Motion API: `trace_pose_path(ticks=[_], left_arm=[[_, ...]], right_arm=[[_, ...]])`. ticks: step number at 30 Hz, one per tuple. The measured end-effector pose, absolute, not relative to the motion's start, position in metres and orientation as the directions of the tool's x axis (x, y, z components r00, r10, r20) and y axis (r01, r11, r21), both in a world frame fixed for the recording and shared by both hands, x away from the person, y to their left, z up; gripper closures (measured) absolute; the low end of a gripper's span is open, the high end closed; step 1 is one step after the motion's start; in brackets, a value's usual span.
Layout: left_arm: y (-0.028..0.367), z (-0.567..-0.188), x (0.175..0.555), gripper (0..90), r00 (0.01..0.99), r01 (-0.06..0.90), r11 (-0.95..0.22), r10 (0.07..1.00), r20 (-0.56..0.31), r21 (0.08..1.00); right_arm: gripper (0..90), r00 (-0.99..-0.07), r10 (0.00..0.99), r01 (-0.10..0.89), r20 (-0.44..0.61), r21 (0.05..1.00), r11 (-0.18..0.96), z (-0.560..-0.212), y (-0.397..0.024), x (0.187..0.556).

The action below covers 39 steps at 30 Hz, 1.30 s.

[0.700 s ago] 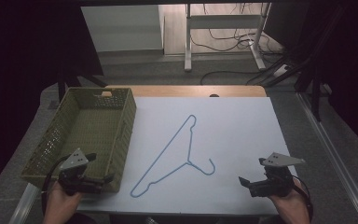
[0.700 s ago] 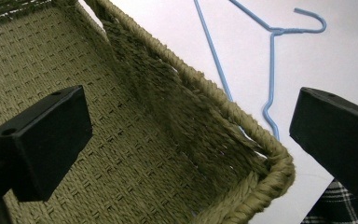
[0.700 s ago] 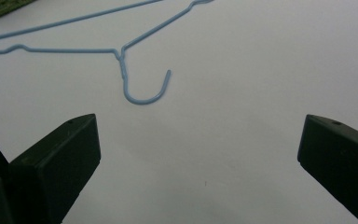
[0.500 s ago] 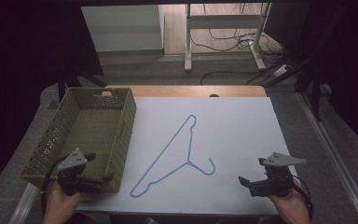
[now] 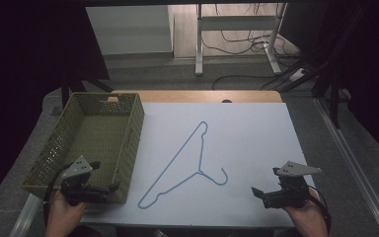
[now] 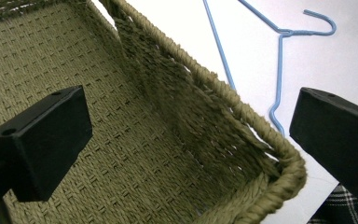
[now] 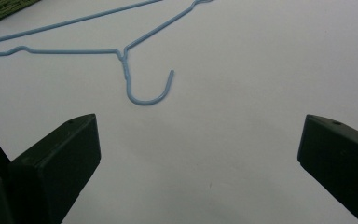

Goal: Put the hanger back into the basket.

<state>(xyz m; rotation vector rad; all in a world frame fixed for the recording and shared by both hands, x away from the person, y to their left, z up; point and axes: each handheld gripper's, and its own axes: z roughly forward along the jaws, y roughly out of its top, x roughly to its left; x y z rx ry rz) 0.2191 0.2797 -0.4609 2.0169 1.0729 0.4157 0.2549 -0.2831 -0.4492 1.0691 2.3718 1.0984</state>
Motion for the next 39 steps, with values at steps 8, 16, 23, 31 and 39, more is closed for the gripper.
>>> trace_pose_path(ticks=[8, 16, 23, 31, 39], left_arm=[[0.274, -0.449, 0.219, 0.0, 0.59, 0.534, -0.295, 0.801, -0.099, 0.792], [0.259, -0.44, 0.22, 0.1, 0.617, 0.511, -0.317, 0.783, -0.084, 0.799], [0.235, -0.433, 0.221, 0.0, 0.668, 0.484, -0.342, 0.739, -0.088, 0.806], [0.21, -0.433, 0.228, 0.0, 0.699, 0.466, -0.379, 0.712, -0.07, 0.8], [0.184, -0.437, 0.237, 0.0, 0.747, 0.457, -0.415, 0.659, -0.085, 0.787]], right_arm=[[0.0, -0.666, 0.745, 0.5, 0.029, 0.759, 0.417, -0.446, -0.28, 0.255], [0.0, -0.665, 0.746, 0.507, 0.029, 0.751, 0.422, -0.444, -0.276, 0.257], [0.0, -0.669, 0.742, 0.535, 0.043, 0.721, 0.44, -0.443, -0.267, 0.26], [0.0, -0.688, 0.725, 0.525, 0.026, 0.708, 0.472, -0.44, -0.259, 0.263], [0.0, -0.704, 0.71, 0.522, 0.024, 0.695, 0.495, -0.441, -0.251, 0.265]])
